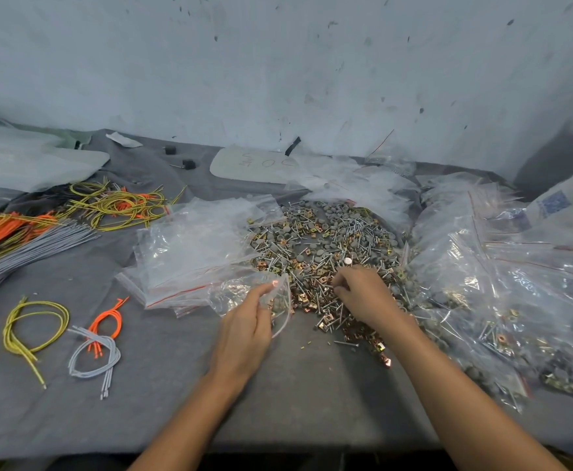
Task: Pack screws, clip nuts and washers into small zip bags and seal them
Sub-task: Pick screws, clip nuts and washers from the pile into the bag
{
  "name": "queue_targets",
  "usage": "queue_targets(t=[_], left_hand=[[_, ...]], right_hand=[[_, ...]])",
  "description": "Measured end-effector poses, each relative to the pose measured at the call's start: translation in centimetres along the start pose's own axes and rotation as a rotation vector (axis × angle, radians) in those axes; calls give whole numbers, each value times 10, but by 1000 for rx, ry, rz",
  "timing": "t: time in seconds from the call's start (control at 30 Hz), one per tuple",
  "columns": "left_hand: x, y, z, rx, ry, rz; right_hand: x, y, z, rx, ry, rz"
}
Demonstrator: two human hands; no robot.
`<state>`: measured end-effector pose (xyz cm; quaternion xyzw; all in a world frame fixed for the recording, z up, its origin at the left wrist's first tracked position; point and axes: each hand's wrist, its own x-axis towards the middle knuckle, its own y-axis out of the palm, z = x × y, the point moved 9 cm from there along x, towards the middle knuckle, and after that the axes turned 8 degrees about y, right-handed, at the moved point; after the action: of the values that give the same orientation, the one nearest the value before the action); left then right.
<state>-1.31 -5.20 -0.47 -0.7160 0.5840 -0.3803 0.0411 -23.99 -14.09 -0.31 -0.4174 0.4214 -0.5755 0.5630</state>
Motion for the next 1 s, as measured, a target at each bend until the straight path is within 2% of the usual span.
queue_targets(t=[0.3, 0.4, 0.5, 0.57, 0.63, 0.77, 0.93, 1.0], left_hand=[[1, 0, -3, -16, 1, 6], [0, 1, -2, -19, 0, 11], [0, 1, 0, -12, -2, 13], [0, 2, 1, -3, -2, 10], [0, 2, 3, -5, -8, 2], [0, 4, 5, -12, -13, 14], [0, 4, 4, -4, 13, 15], [0, 4, 5, -18, 13, 9]], right_hand=[[-2, -1, 1, -144, 8, -26], [-12, -10, 0, -95, 4, -52], [-29, -25, 9, 85, -17, -53], [-49, -32, 27, 254, -83, -39], [-72, -34, 55, 312, -208, -47], [-93, -19, 98, 167, -389, -127], [-86, 9, 117, 63, -462, -133], [-86, 7, 116, 124, -473, -138]])
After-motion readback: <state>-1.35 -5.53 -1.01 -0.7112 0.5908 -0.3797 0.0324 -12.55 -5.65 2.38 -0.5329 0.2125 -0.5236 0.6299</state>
